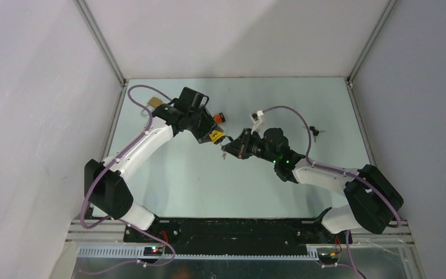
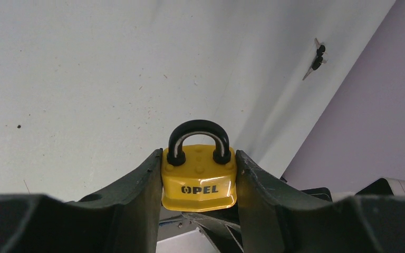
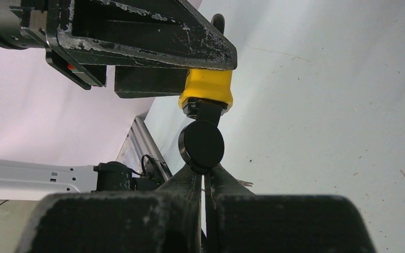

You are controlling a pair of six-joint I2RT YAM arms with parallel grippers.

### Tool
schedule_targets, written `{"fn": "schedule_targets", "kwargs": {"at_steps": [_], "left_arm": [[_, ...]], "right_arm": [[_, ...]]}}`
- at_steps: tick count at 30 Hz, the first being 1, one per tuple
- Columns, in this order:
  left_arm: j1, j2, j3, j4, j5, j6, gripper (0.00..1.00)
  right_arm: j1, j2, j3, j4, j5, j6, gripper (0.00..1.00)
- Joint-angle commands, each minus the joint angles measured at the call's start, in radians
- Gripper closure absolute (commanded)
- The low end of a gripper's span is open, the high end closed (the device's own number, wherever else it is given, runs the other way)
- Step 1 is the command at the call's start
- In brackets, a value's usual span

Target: Unlock with the key

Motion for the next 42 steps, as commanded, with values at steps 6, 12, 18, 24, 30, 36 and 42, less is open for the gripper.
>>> {"fn": "schedule_targets", "kwargs": {"at_steps": [6, 12, 18, 24, 30, 36, 42], "left_arm": [[-0.034, -0.074, 0.021, 0.056, 0.039, -0.002, 1.0], [-0.039, -0.082, 0.007, 0.06, 0.034, 0.004, 1.0], [-0.039, -0.09, 0.002, 0.059, 0.031, 0.02, 1.0], [-0.038, -0.1, -0.016, 0.06, 0.032, 0.035, 1.0], [-0.04, -0.107, -0.027, 0.06, 0.03, 0.048, 1.0], [-0.042, -0.109, -0.015, 0.06, 0.033, 0.052, 1.0], [-0.051, -0.127, -0.005, 0.074, 0.025, 0.059, 1.0]], "right_arm": [[-0.01, -0.013, 0.014, 0.083, 0.052, 0.024, 1.0], [-0.018, -0.021, 0.006, 0.102, 0.061, 0.025, 1.0], [-0.022, -0.03, 0.005, 0.109, 0.061, 0.003, 1.0], [-0.032, -0.037, 0.001, 0.123, 0.054, -0.015, 1.0], [-0.041, -0.046, 0.001, 0.117, 0.047, -0.043, 1.0], [-0.046, -0.045, 0.0, 0.113, 0.033, -0.037, 1.0], [-0.057, -0.017, 0.001, 0.132, -0.006, 0.033, 1.0]]}}
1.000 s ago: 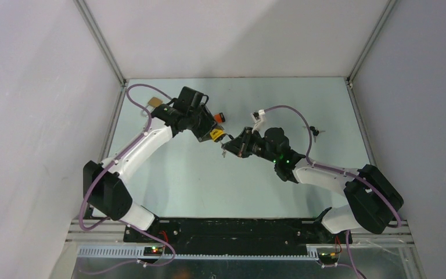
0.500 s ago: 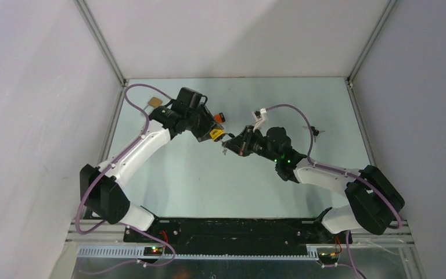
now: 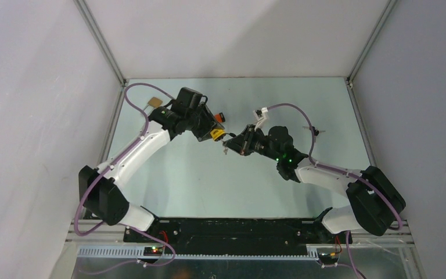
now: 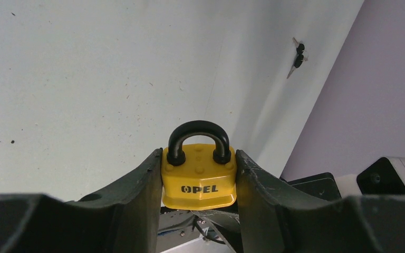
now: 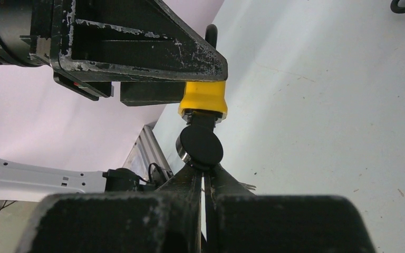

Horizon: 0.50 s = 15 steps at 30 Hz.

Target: Unlock with the key

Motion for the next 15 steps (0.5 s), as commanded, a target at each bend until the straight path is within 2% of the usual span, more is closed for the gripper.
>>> {"fn": "schedule_targets", "kwargs": {"at_steps": [1, 8, 15], "left_arm": [[-0.032, -0.07, 0.017, 0.017, 0.057, 0.024, 1.0], [-0.041, -0.114, -0.019, 0.077, 0.047, 0.022, 1.0], [-0.055, -0.14, -0.04, 0.12, 0.05, 0.024, 1.0]], "right_arm": [[-0.023, 0.004, 0.006, 0.077, 0.013, 0.046, 1.0], [-0.05, 0.012, 0.006, 0.102, -0.022, 0.131, 1.0], [-0.063, 0.009, 0.006, 0.148, -0.009, 0.123, 1.0]]}}
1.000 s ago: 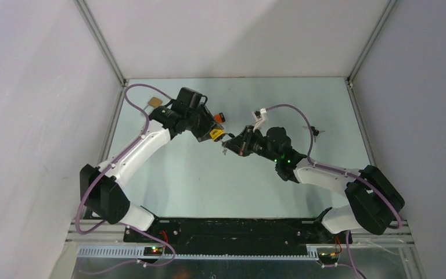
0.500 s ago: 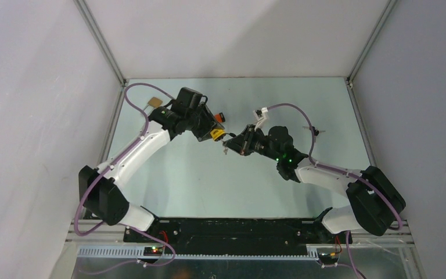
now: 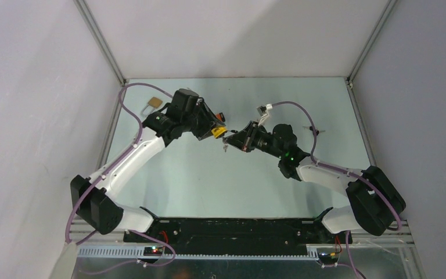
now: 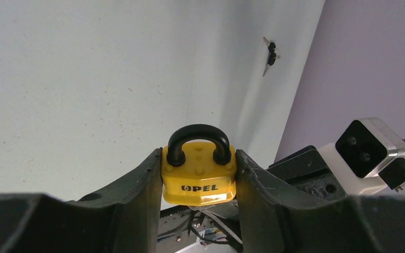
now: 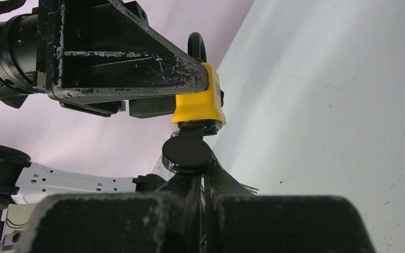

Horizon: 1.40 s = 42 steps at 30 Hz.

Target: Unlock with the key

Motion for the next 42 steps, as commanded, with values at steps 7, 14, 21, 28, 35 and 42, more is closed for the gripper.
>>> {"fn": "schedule_targets", "kwargs": {"at_steps": [7, 14, 21, 28, 35, 42], "left_arm": [[-0.052, -0.053, 0.0, 0.067, 0.092, 0.012, 1.0], [-0.062, -0.067, -0.008, 0.07, 0.09, 0.012, 1.0], [-0.073, -0.076, -0.029, 0.069, 0.026, 0.069, 1.0], [-0.091, -0.068, -0.013, 0.068, 0.028, 0.098, 1.0], [-0.108, -0.061, 0.019, 0.072, 0.047, 0.118, 1.0], [-0.108, -0.15, -0.062, 0.269, 0.073, 0.189, 1.0]], "right_arm": [[-0.021, 0.047, 0.007, 0.225, 0.084, -0.09, 1.0], [-0.013, 0.089, 0.006, 0.358, 0.124, -0.225, 1.0], [-0.033, 0.076, 0.059, 0.333, 0.095, -0.188, 1.0], [-0.004, 0.039, 0.068, 0.282, 0.112, -0.309, 1.0], [-0.013, 0.088, 0.07, 0.375, 0.106, -0.25, 1.0], [-0.063, 0.075, 0.073, 0.391, 0.011, -0.029, 1.0]]}}
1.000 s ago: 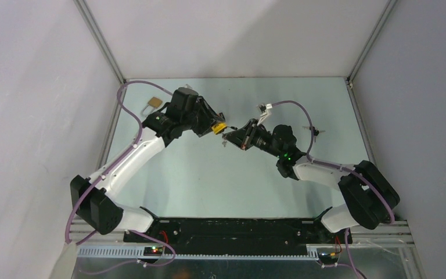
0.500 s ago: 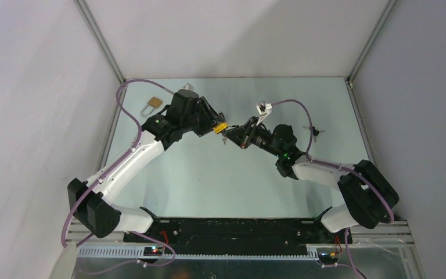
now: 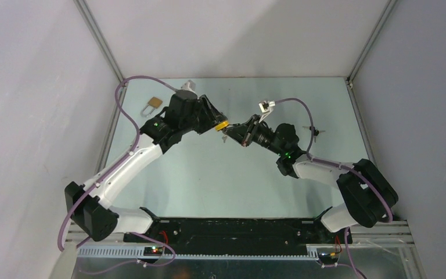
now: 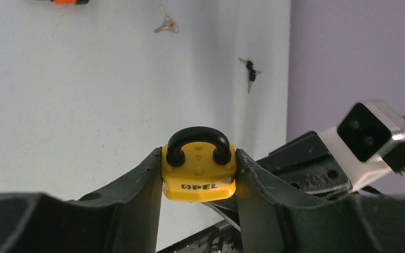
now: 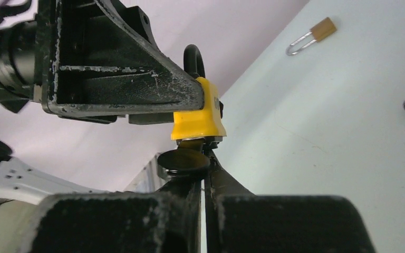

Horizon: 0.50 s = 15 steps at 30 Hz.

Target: Unlock with the key

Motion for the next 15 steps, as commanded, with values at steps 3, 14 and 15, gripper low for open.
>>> {"fn": "schedule_targets", "kwargs": {"at_steps": [3, 14, 15], "left_arm": [[-0.058, -0.145, -0.085, 0.247, 0.213, 0.08, 1.0], [-0.061, -0.207, -0.189, 0.511, 0.372, 0.114, 1.0], [-0.061, -0.21, -0.191, 0.512, 0.365, 0.118, 1.0]], "right_arm": [[-0.074, 0.009, 0.074, 0.188, -0.059, 0.258, 1.0], [-0.124, 0.057, 0.126, 0.274, -0.181, 0.481, 1.0], [-0.125, 0.055, 0.126, 0.272, -0.187, 0.473, 1.0]]}}
